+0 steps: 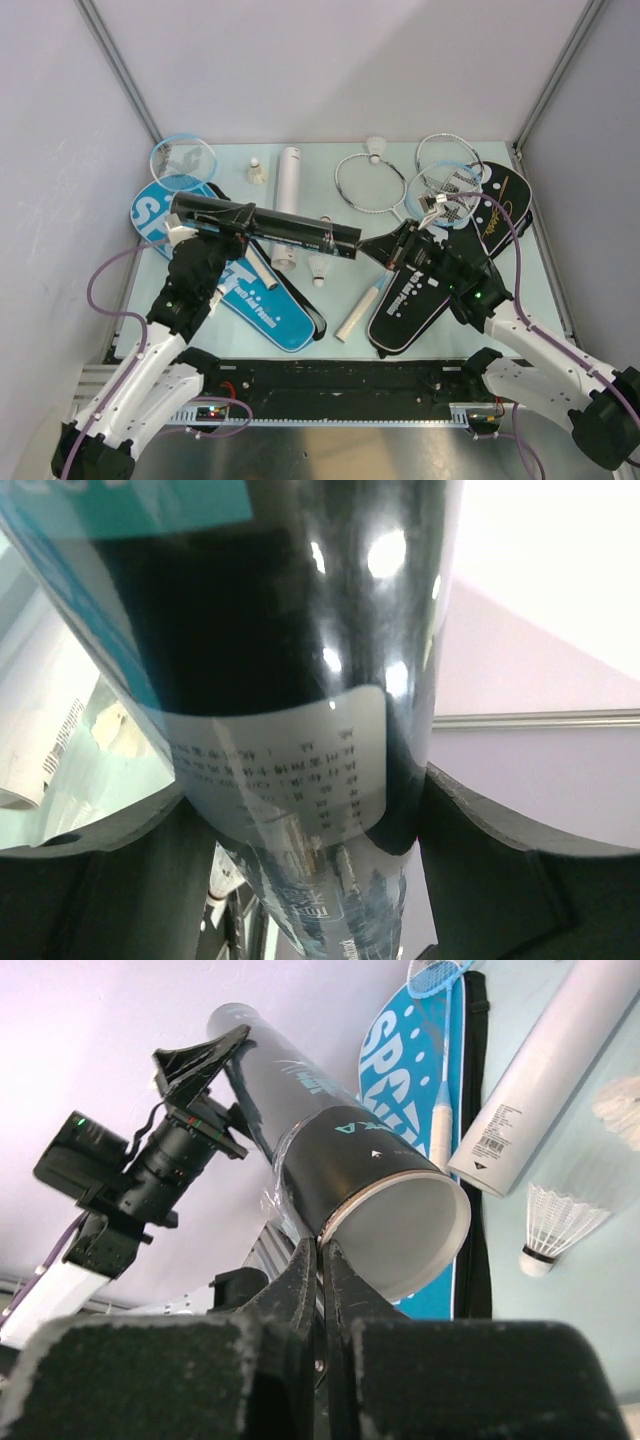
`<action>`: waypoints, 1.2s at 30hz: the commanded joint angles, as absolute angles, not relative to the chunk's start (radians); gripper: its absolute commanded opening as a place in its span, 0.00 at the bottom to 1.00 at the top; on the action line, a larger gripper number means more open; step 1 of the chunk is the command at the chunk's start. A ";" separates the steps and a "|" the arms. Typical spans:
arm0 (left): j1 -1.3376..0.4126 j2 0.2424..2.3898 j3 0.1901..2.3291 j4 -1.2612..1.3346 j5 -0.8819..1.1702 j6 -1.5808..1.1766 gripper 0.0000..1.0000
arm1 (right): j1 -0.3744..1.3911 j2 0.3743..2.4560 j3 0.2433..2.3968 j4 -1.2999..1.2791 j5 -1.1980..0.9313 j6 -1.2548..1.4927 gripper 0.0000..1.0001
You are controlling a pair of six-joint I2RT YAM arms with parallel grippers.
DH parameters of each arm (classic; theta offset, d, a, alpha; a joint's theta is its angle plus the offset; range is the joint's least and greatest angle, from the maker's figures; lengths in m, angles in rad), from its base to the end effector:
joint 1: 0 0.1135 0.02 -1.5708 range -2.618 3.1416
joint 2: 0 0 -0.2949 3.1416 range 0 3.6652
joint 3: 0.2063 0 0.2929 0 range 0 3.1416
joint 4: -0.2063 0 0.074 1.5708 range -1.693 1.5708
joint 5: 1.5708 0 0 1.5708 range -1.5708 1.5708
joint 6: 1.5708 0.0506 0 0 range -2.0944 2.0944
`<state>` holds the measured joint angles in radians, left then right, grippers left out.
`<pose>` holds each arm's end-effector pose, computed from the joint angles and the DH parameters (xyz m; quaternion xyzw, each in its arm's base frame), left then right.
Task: Pack up the badminton gear
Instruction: Open the lid of the shuttle tube, then place the lid at the center of the board.
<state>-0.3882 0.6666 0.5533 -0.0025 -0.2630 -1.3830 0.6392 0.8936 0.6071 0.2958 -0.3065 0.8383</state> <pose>0.1919 -0.0642 0.3088 -0.4299 0.6091 -0.4485 0.4930 0.1911 0.1610 0.3210 -0.0388 0.7029 0.5522 0.4467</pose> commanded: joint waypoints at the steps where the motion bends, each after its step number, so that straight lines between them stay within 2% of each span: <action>1: -0.295 0.704 0.591 0.007 -0.166 -1.422 0.39 | 0.560 0.885 0.605 0.428 -0.426 0.795 0.00; 7: -0.233 0.706 0.602 0.006 -0.126 -1.407 0.38 | 0.455 0.876 0.604 0.406 -0.583 0.751 0.00; 24: -0.147 0.696 0.615 0.006 -0.070 -1.335 0.36 | 0.387 0.868 0.604 0.333 -0.689 0.690 0.00; 27: -0.145 0.678 0.602 0.008 -0.068 -1.331 0.37 | 0.389 0.878 0.604 0.308 -0.644 0.699 0.00; 32: -0.134 0.620 0.586 -0.059 -0.093 -1.302 0.38 | 0.404 0.918 0.614 0.207 -0.442 0.679 0.00; 36: -0.112 0.604 0.586 -0.081 0.065 -1.354 0.38 | 0.439 1.006 0.657 0.124 -0.234 0.626 0.00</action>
<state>-0.1349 0.6319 0.5655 -0.0933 -0.0490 -1.3277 0.4103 0.9344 0.6029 0.2211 -0.4736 0.6907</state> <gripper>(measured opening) 0.736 0.009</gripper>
